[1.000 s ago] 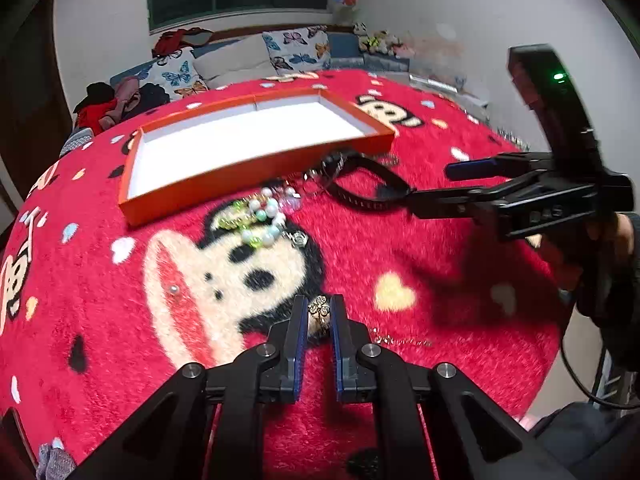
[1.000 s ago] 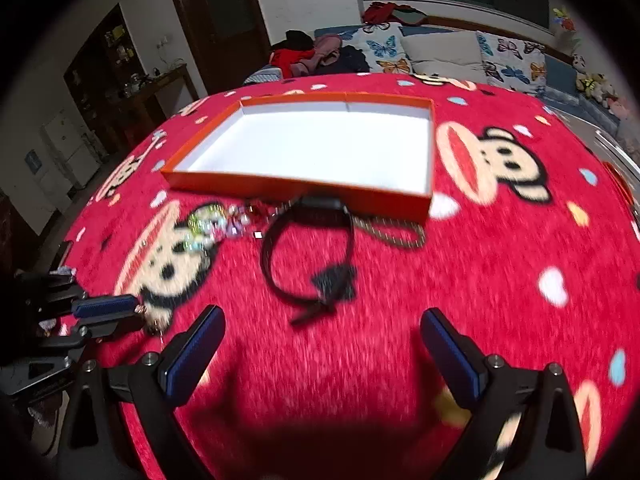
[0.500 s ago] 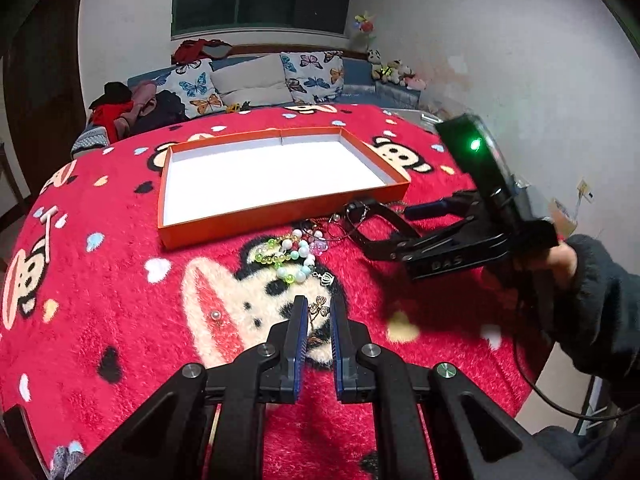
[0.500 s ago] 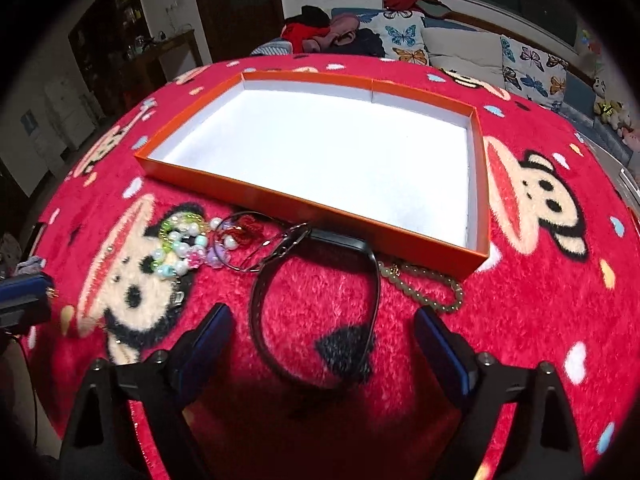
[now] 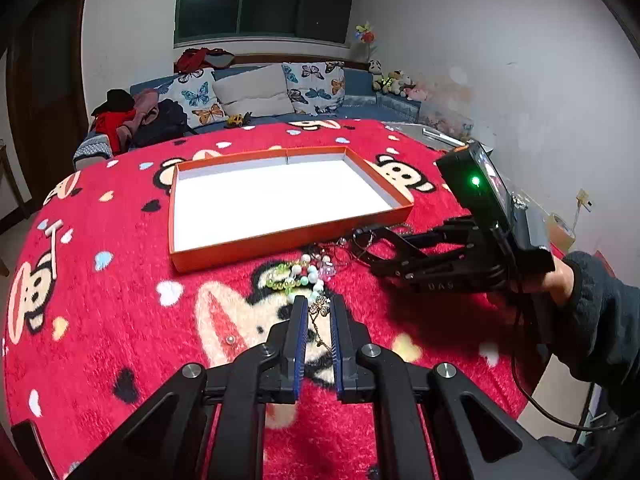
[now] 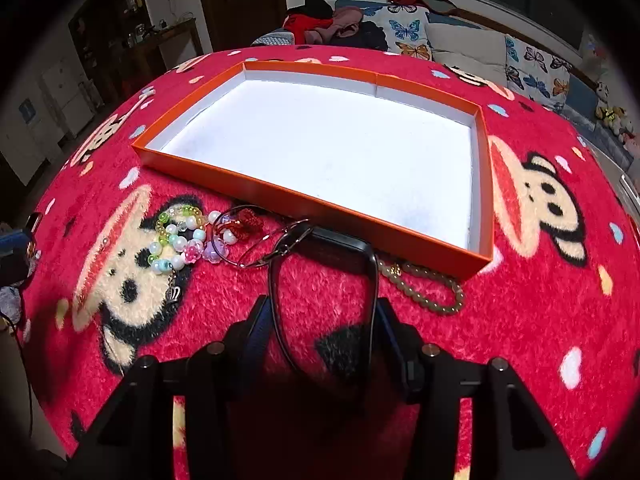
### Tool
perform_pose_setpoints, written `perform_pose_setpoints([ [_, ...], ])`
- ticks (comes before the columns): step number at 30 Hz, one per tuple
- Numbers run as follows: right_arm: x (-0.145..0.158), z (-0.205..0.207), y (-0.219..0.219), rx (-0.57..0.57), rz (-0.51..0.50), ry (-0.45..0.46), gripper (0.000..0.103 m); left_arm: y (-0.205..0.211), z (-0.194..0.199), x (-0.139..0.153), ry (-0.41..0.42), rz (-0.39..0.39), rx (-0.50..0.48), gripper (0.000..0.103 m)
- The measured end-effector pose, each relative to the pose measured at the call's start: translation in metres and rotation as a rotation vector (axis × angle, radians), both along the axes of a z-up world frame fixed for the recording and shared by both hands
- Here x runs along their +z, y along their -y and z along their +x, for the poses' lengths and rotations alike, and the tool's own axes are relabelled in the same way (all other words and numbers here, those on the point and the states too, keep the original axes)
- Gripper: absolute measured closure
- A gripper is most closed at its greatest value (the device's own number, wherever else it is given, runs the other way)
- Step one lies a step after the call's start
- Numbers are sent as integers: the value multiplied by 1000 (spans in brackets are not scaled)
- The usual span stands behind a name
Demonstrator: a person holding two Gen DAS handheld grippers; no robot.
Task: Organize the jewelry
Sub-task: 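Close the right tool on the black watch band while the left tool lifts the earrings, then carry the earrings into the tray and open the left tool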
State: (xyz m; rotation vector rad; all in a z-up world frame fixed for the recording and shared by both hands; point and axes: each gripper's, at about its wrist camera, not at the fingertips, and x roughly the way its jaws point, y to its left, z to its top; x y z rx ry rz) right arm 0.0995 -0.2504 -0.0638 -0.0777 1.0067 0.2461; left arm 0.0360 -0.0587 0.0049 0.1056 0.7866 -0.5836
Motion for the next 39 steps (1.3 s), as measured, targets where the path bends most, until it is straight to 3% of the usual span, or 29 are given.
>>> perform_pose_setpoints([
  [20,18,-30,17,-10,19,9,51,2,31,47,76,-16,11,92],
  [27,0,-36,14,1,-6,-41,37,2,35,42,63,-7,14,92],
  [39,-2,-18,12,-96,34,-48,34,5,45,50,75,-13,7,92],
])
